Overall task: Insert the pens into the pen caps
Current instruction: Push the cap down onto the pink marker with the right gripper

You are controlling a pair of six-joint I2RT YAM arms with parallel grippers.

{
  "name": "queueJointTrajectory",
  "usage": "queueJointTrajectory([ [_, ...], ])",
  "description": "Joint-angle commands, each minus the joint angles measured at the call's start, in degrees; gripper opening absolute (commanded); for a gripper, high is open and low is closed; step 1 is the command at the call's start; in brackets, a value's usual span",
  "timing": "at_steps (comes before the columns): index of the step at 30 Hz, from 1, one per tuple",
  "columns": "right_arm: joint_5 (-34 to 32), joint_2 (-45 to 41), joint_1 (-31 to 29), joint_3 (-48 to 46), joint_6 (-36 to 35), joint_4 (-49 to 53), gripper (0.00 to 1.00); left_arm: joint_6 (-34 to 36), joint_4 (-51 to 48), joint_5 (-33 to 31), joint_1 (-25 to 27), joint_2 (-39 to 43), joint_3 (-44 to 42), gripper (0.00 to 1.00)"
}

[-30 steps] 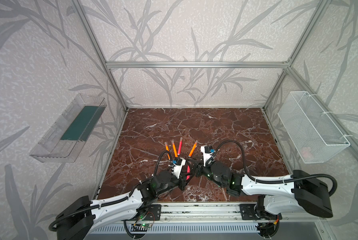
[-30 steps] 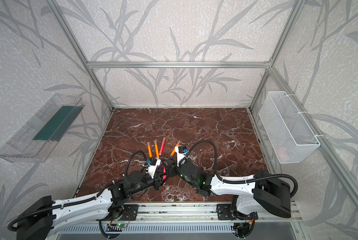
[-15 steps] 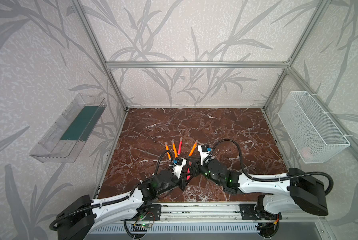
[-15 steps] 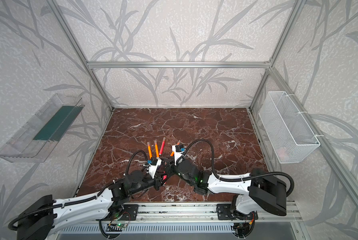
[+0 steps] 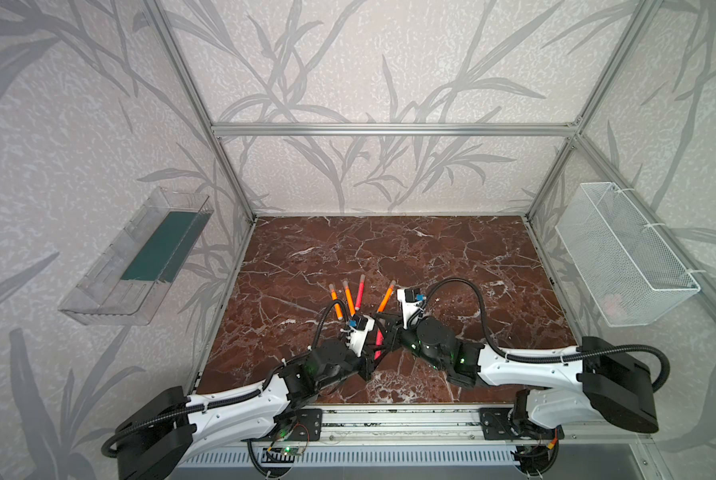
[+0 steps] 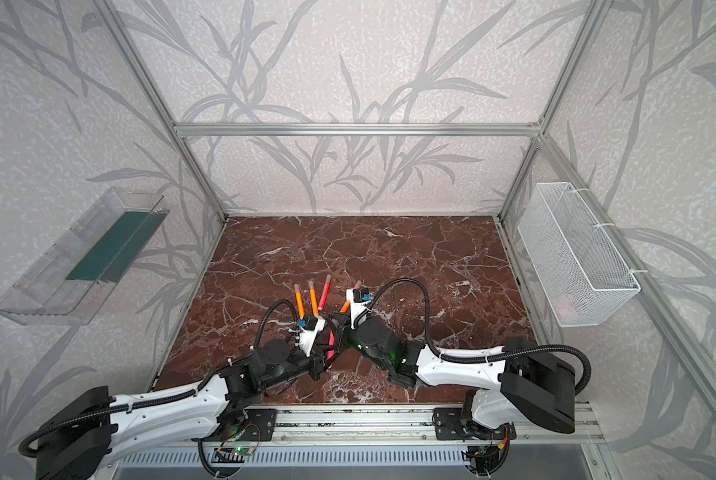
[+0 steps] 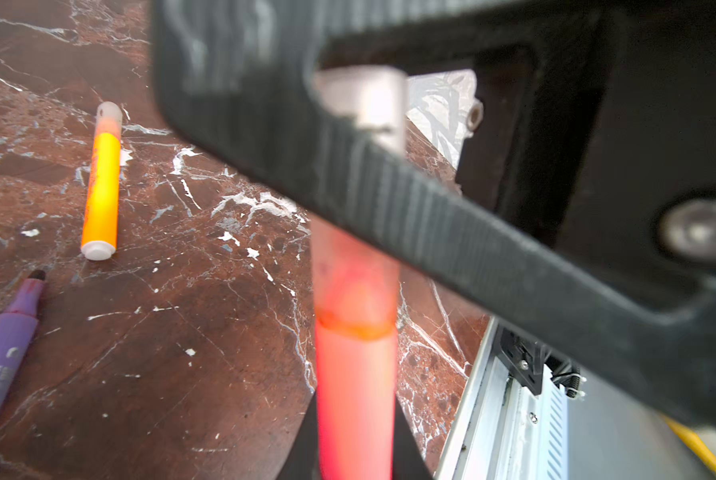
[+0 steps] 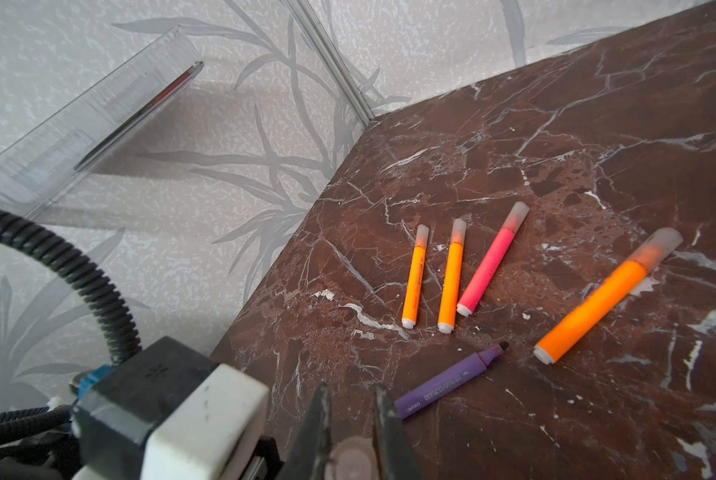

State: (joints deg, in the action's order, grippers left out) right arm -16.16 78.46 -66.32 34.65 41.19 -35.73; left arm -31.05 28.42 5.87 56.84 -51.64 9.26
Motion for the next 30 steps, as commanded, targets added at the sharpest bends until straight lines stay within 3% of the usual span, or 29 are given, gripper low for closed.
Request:
queueJointTrajectory([
  [1,1.67,-2.51,0.06,-1.01,0.72,2.43,0.01,2.63,-1.21,-4.74,-0.18,-0.04,3.34,0.00],
  [6,6.48,-6.05,0.02,-0.52,-0.26,8.85,0.00,7.54,-3.40,-6.03,-0.24,-0.03,8.03,0.00],
  [15,9.85,-11.21,-0.23,-5.74,-2.32,9.32,0.00,14.35,-1.72,-9.91,-1.81,0.63,13.58,0.00],
  [22,12.30,-11.79,-2.20,-9.88,-7.92,2.36,0.00,8.86,1.60,2.70,-10.57,-1.05,16.57,0.00],
  [25,13.62,-10.90,-2.67,-11.21,-9.18,-1.00,0.00,8.28,1.57,4.58,-12.46,-1.02,17.54,0.00],
  [27,13.66,-10.49,-3.07,-11.83,-9.53,-2.18,0.00,9.16,0.58,3.72,-12.63,-0.64,18.09,0.00],
  [30,8.53,-10.17,-6.01,-11.88,-8.26,-1.00,0.00,11.77,-1.85,-2.04,-12.60,-0.37,18.99,0.00],
])
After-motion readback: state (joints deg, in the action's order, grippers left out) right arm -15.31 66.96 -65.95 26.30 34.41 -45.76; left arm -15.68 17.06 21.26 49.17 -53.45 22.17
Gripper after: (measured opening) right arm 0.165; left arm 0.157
